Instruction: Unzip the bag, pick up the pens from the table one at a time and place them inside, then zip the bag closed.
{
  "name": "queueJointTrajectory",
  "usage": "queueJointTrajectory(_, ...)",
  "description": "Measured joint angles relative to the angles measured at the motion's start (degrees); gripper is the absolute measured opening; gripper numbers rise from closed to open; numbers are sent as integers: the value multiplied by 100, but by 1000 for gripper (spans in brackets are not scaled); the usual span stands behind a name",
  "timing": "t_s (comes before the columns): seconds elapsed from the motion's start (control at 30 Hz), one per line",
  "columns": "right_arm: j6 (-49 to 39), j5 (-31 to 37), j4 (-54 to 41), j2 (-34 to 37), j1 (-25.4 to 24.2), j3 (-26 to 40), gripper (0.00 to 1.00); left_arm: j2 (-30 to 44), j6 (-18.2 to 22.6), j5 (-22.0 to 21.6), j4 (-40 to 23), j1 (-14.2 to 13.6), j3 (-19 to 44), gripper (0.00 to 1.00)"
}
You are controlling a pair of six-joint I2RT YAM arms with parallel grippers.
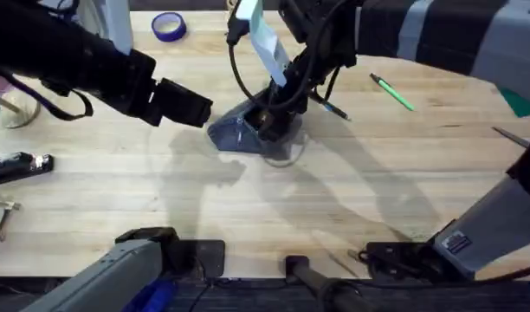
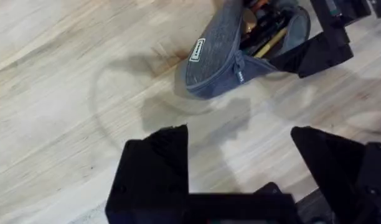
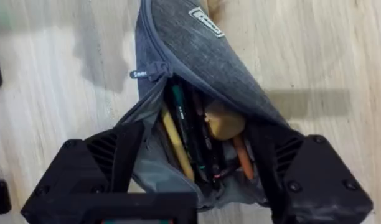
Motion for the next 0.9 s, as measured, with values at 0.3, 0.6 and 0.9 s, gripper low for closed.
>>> queueJointTrajectory(0.3, 62, 97, -418, -2, -2, 233, 996, 0, 0, 1, 0, 0, 0, 995)
queueJointTrajectory(0.6, 247, 371, -1591, -144, -56, 1312, 996, 0, 0, 0, 0, 0, 0, 995)
queueJointTrajectory(0.9, 844, 442, -2372, -178, -446, 2410, 996, 0, 0, 1, 0, 0, 0, 995)
